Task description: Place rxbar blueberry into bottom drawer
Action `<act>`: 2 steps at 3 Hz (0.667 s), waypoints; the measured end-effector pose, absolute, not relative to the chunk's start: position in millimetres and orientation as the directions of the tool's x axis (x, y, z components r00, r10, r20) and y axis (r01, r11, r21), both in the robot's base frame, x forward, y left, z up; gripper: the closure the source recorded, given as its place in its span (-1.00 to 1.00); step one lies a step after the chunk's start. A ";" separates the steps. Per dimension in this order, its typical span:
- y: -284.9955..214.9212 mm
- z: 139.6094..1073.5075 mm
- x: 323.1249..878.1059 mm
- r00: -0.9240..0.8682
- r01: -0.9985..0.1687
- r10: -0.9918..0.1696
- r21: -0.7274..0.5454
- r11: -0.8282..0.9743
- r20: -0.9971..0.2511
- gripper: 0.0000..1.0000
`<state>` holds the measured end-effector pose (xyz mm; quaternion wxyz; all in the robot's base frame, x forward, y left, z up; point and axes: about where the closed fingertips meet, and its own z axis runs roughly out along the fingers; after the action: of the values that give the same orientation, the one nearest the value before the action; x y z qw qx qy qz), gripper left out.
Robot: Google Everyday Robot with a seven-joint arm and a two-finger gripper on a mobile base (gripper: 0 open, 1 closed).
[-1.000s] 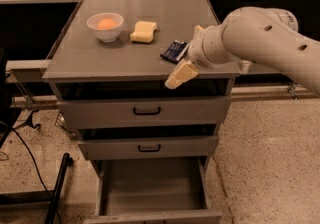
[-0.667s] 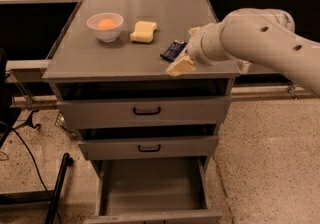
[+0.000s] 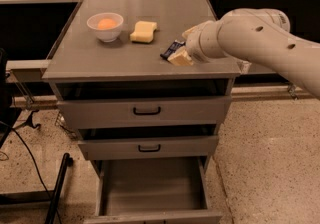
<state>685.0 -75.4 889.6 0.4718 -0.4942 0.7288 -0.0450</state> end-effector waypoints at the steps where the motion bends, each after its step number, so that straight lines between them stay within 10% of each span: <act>1: -70.6 887.6 692.6 -0.052 -0.677 -0.763 -0.539 0.502 -0.645 -0.12; 2: -61.3 876.9 700.9 -0.048 -0.693 -0.763 -0.529 0.490 -0.645 -0.08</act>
Offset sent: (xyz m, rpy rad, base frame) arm 0.0238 0.0151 -0.0172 0.0026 0.0024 0.0288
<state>700.9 -61.3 876.9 0.4718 -0.5035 0.7229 -0.0370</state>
